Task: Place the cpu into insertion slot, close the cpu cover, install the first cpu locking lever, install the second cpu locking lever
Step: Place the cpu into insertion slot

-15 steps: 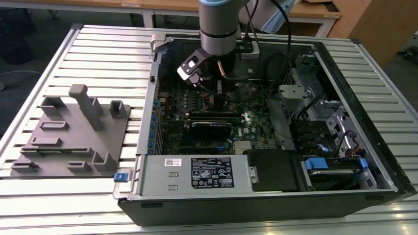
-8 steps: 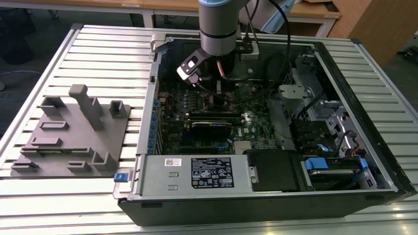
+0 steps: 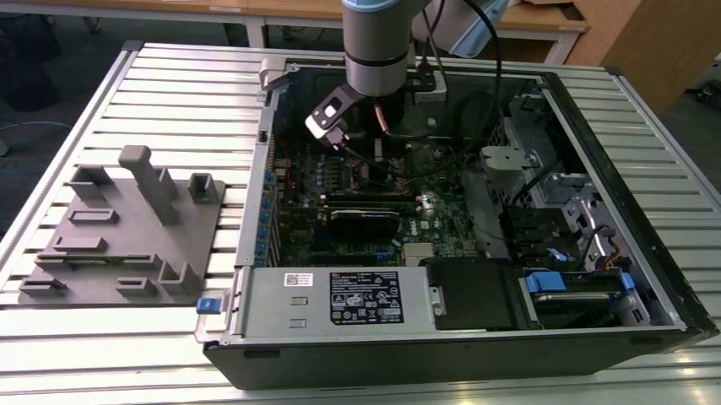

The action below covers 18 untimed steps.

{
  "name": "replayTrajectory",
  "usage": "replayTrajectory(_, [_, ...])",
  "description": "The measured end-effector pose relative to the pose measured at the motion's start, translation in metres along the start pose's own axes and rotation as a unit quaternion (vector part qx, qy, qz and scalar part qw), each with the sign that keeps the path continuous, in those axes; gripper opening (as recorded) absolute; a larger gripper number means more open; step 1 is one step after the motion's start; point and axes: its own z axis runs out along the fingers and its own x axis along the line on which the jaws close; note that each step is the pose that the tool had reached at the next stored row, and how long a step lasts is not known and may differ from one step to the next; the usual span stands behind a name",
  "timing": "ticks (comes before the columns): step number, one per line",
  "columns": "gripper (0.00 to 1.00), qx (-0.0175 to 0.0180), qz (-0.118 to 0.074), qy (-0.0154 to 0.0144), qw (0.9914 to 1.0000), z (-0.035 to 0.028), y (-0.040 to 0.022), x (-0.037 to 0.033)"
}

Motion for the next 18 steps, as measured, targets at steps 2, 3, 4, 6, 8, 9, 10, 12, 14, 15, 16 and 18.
replayTrajectory(2, [0.54, 0.0000, -0.001, 0.0002, 1.00000, 0.0003, 0.0000, 0.0000])
replayTrajectory(3, [0.54, -0.0001, -0.001, 0.0002, 1.00000, 0.0008, -0.0001, 0.0000])
replayTrajectory(4, [0.54, 0.0000, -0.001, 0.0001, 1.00000, 0.0015, -0.0002, -0.0001])
replayTrajectory(6, [0.54, 0.0002, -0.001, -0.0001, 1.00000, 0.0018, -0.0004, -0.0002])
replayTrajectory(8, [0.54, 0.0001, -0.001, 0.0000, 1.00000, 0.0019, -0.0004, -0.0001])
replayTrajectory(9, [0.54, 0.0001, -0.001, 0.0000, 1.00000, 0.0020, -0.0004, -0.0001])
replayTrajectory(10, [0.54, 0.0001, -0.001, 0.0001, 1.00000, 0.0020, -0.0004, -0.0001])
replayTrajectory(12, [0.54, 0.0001, -0.001, 0.0001, 1.00000, 0.0020, -0.0003, -0.0001])
replayTrajectory(14, [0.54, 0.0000, -0.001, 0.0001, 1.00000, 0.0021, -0.0002, 0.0000])
replayTrajectory(15, [0.54, 0.0000, -0.001, 0.0002, 1.00000, 0.0021, -0.0002, 0.0000])
replayTrajectory(16, [0.54, 0.0000, -0.001, 0.0002, 1.00000, 0.0021, -0.0001, 0.0000])
replayTrajectory(18, [0.54, 0.0000, -0.001, 0.0002, 1.00000, 0.0021, 0.0000, 0.0000])
